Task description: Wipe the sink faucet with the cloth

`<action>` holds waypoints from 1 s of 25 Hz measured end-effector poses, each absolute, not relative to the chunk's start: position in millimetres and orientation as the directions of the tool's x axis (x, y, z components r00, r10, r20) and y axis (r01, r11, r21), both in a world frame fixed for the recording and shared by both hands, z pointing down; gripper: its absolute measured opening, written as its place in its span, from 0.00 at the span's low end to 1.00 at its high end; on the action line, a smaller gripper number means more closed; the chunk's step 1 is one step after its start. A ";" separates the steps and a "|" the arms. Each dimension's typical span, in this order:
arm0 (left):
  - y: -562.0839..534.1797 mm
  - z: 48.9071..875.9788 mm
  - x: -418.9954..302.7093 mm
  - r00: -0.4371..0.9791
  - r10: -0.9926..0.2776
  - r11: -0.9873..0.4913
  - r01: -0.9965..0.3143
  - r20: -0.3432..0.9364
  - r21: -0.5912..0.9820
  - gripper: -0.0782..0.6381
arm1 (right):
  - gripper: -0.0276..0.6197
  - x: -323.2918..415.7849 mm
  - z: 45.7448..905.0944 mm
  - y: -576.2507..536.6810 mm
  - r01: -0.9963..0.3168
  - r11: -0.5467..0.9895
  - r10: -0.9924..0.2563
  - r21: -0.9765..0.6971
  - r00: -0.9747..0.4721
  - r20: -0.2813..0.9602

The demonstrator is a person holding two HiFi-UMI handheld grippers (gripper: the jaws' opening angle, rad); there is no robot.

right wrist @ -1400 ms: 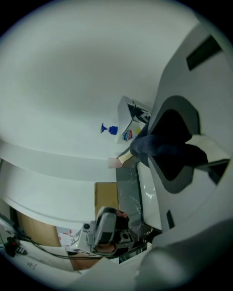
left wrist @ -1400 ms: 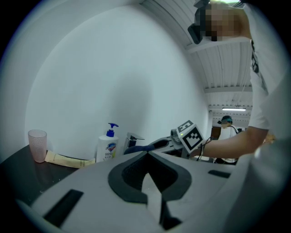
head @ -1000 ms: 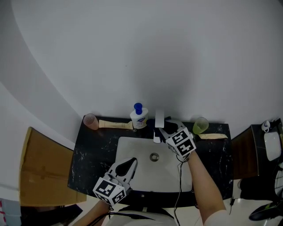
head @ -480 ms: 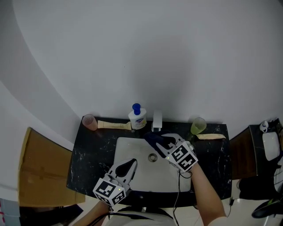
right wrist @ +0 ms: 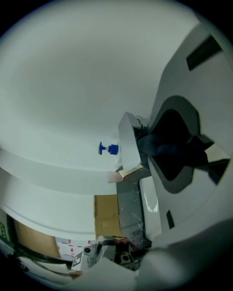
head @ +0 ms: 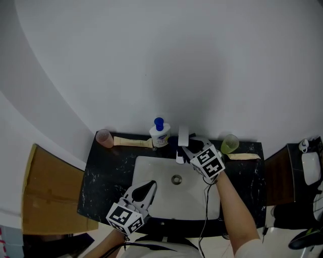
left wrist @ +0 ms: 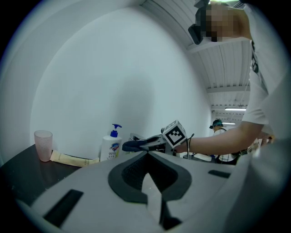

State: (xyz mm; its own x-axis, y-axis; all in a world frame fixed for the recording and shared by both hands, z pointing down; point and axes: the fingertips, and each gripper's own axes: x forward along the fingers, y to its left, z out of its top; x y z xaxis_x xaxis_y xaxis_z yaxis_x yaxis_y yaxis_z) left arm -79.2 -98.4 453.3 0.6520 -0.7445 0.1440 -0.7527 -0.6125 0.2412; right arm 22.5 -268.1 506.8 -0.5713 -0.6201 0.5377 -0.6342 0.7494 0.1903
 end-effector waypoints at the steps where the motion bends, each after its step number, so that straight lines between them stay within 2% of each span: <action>1: -98.4 453.7 -78.4 0.654 -0.743 -0.614 -0.751 0.144 0.242 0.11 | 0.22 22.0 506.8 -263.3 -0.636 0.748 -0.623 0.191 -0.571 0.535; 9: -101.5 452.7 -72.5 0.678 -0.723 -0.638 -0.730 0.136 0.246 0.11 | 0.22 8.5 505.3 -191.9 -0.569 0.809 -0.549 0.148 -0.642 0.535; 13: -102.4 452.6 -68.2 0.690 -0.711 -0.651 -0.718 0.136 0.244 0.11 | 0.22 11.0 508.9 -193.1 -0.565 0.813 -0.539 0.137 -0.643 0.544; 20: -100.8 448.8 -72.2 0.679 -0.719 -0.641 -0.731 0.149 0.235 0.11 | 0.23 24.8 509.3 -263.5 -0.673 0.727 -0.629 0.136 -0.572 0.527; 25: -97.6 451.9 -81.0 0.666 -0.731 -0.629 -0.742 0.145 0.234 0.11 | 0.22 25.6 507.0 -265.6 -0.694 0.704 -0.657 0.152 -0.553 0.513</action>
State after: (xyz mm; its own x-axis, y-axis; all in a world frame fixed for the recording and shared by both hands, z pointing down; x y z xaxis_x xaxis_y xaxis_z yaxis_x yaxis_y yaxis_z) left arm -81.0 -97.6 451.9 0.6662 -0.7314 0.1454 -0.7415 -0.6289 0.2337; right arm 25.6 -265.6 507.0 -0.5531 -0.6567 0.5126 -0.6941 0.7036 0.1524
